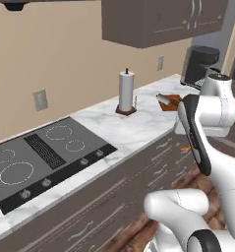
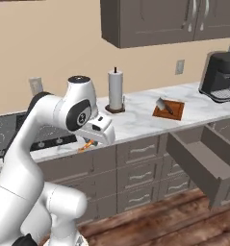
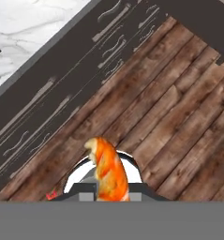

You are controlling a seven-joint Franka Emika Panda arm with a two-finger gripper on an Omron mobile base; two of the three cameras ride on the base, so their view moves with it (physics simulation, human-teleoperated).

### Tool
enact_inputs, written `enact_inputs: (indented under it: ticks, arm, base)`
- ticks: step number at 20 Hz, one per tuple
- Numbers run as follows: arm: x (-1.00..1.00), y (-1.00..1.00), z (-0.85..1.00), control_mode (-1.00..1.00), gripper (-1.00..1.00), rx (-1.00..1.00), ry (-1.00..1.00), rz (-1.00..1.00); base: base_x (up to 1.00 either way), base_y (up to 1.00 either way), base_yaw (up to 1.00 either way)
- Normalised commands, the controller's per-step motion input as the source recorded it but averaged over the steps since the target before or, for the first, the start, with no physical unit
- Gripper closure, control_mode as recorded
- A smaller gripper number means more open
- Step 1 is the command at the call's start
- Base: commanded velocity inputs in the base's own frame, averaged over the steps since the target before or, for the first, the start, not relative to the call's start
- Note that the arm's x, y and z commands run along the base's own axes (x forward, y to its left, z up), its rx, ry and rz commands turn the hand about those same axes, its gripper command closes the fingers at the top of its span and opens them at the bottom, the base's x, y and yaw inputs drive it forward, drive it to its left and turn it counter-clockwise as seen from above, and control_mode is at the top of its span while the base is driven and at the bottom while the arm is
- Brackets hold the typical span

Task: Pick up the knife from the drawer and place it on the cutting board. Then place the meat from the plate to the cutting board.

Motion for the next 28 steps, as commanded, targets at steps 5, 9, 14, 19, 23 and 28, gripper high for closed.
enact_inputs:
  ticks: [5, 9, 14, 19, 23, 28]
  arm:
    - [0.00, 0.00, 0.00, 1.00, 1.00, 0.00, 0.00, 0.00]
    - [0.00, 0.00, 0.00, 1.00, 1.00, 0.00, 0.00, 0.00]
    - [0.00, 0.00, 0.00, 1.00, 1.00, 0.00, 0.00, 0.00]
    - [0.00, 0.00, 0.00, 1.00, 1.00, 0.00, 0.00, 0.00]
    - [0.00, 0.00, 0.00, 1.00, 1.00, 0.00, 0.00, 0.00]
    - [0.00, 0.00, 0.00, 1.00, 1.00, 0.00, 0.00, 0.00]
  base:
    - [1.00, -0.77, -0.08]
    - [1.00, -0.14, -0.10]
    - [0.87, 0.03, -0.07]
    - [0.81, -0.10, 0.00]
    - [1.00, -0.40, 0.00]
    - [1.00, -0.53, -0.20]
